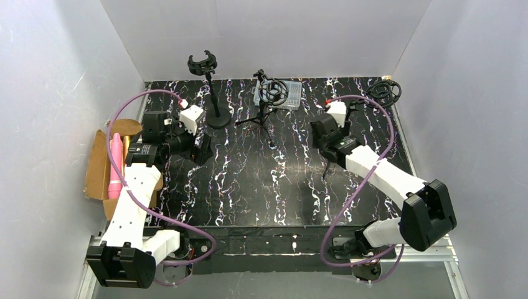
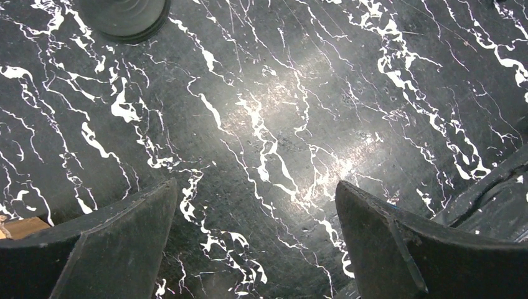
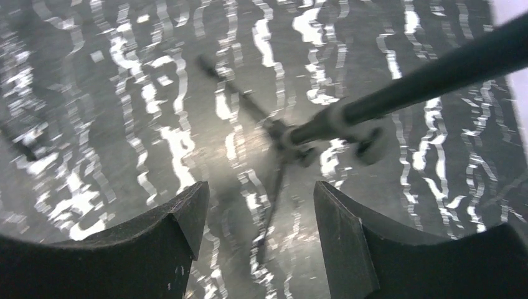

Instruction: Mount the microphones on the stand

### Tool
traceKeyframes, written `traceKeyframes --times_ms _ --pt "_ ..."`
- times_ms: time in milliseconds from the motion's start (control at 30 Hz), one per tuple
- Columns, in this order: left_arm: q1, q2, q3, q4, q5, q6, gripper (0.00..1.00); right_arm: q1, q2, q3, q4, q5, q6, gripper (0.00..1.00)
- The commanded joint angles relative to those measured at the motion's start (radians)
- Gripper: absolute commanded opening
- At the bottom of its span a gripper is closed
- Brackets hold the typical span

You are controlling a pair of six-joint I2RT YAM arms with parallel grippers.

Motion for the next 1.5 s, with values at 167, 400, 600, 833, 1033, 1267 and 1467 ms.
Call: traceKeyframes --times_ms 167,400,600,833,1033,1267,1467 --pt "0.006 -0.023 0.03 -0.099 0.084 0.038 0.98 -0.15 0.018 0.025 0.026 0.133 -0.121 0.71" --pt "0.005 -0.034 0.021 -0.107 0.093 0.057 0.98 -0.207 0.052 -0.008 0.151 0.112 -0.178 0.66" --pt "0.005 -0.03 0.011 -0.1 0.09 0.069 0.98 -0.207 0.047 -0.101 0.331 0.117 -0.266 0.54" --pt "0.006 -0.023 0.003 -0.084 0.093 0.068 0.98 -0.211 0.113 -0.118 0.539 0.115 -0.39 0.4" --pt "0.006 -0.015 -0.003 -0.079 0.079 0.085 0.98 -0.277 0.264 -0.039 0.646 0.105 -0.482 0.22" --pt "0.006 0.037 0.03 -0.107 0.084 0.1 0.98 -0.416 0.615 0.315 0.728 0.193 -0.584 0.18" --pt "0.006 0.021 0.161 -0.298 -0.318 0.011 0.98 -0.418 0.541 0.3 0.561 0.164 -0.469 0.68"
